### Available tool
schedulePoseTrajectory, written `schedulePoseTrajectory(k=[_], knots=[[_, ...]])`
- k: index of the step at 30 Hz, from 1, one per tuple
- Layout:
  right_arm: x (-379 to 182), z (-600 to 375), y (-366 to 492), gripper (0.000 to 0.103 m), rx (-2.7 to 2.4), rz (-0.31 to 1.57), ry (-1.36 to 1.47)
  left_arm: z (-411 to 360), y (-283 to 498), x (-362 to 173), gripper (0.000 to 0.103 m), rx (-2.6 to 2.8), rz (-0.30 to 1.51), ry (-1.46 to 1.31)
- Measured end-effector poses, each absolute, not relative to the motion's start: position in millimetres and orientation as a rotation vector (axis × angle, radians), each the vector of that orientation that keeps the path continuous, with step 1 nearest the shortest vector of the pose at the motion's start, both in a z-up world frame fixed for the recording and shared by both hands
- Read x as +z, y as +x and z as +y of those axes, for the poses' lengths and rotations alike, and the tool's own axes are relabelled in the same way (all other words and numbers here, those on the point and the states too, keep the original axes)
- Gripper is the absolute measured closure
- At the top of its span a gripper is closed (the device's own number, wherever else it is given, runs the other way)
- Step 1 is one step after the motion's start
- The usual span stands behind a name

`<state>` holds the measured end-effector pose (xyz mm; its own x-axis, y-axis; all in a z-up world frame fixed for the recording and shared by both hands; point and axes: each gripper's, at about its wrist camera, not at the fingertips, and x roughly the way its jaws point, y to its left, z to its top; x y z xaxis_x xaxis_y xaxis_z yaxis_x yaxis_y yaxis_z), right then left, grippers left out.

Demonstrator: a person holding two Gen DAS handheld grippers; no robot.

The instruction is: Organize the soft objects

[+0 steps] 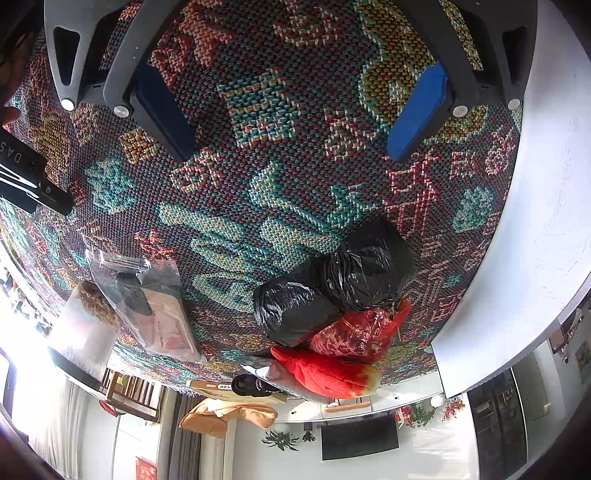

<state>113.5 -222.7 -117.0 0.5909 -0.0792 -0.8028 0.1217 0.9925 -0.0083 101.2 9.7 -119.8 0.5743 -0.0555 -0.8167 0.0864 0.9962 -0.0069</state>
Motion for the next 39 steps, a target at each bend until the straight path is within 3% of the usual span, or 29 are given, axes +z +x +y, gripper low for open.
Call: schedulePoseTrajectory(k=[24, 29, 39], knots=[[-117, -223, 114, 0.020, -0.117, 0.931, 0.049, 10, 102, -120, 0.000, -0.094, 0.974, 0.039], [-117, -223, 114, 0.020, -0.118, 0.930, 0.049, 26, 100, -93, 0.000, -0.146, 0.984, -0.043], [-117, -223, 114, 0.020, -0.118, 0.930, 0.049, 35, 193, -76, 0.000, -0.069, 0.970, 0.121]])
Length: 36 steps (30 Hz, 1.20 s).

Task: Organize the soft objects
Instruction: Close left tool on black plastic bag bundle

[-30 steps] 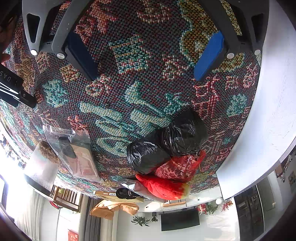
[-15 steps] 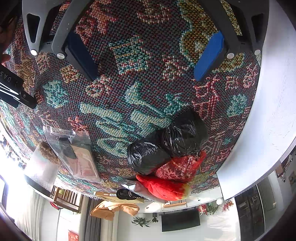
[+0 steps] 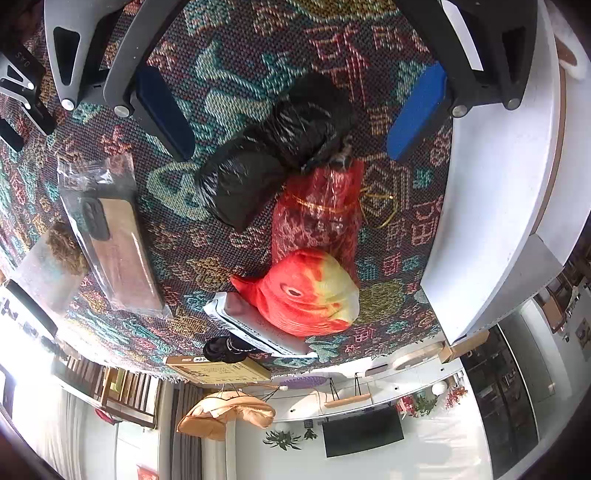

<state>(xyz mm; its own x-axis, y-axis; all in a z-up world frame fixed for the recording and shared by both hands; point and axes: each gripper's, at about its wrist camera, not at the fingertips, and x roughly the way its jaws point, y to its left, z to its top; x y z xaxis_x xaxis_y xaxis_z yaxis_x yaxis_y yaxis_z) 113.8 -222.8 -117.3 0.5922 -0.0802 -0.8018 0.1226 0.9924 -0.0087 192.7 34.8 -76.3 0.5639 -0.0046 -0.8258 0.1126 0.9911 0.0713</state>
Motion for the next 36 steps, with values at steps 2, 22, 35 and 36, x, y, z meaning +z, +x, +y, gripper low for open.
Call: schedulePoseTrajectory(k=[2, 22, 35, 36], knots=[[-117, -223, 114, 0.020, -0.118, 0.930, 0.049, 33, 209, -91, 0.000, -0.092, 1.025, 0.163], [-118, -220, 115, 0.019, -0.119, 0.929, 0.051, 27, 166, -96, 0.065, -0.157, 1.102, 0.022], [-118, -221, 115, 0.019, -0.117, 0.927, 0.054, 54, 112, -118, 0.000, -0.009, 0.991, 0.007], [-117, -221, 115, 0.019, -0.114, 0.928, 0.058, 55, 112, -119, 0.000, -0.010, 0.985, -0.002]])
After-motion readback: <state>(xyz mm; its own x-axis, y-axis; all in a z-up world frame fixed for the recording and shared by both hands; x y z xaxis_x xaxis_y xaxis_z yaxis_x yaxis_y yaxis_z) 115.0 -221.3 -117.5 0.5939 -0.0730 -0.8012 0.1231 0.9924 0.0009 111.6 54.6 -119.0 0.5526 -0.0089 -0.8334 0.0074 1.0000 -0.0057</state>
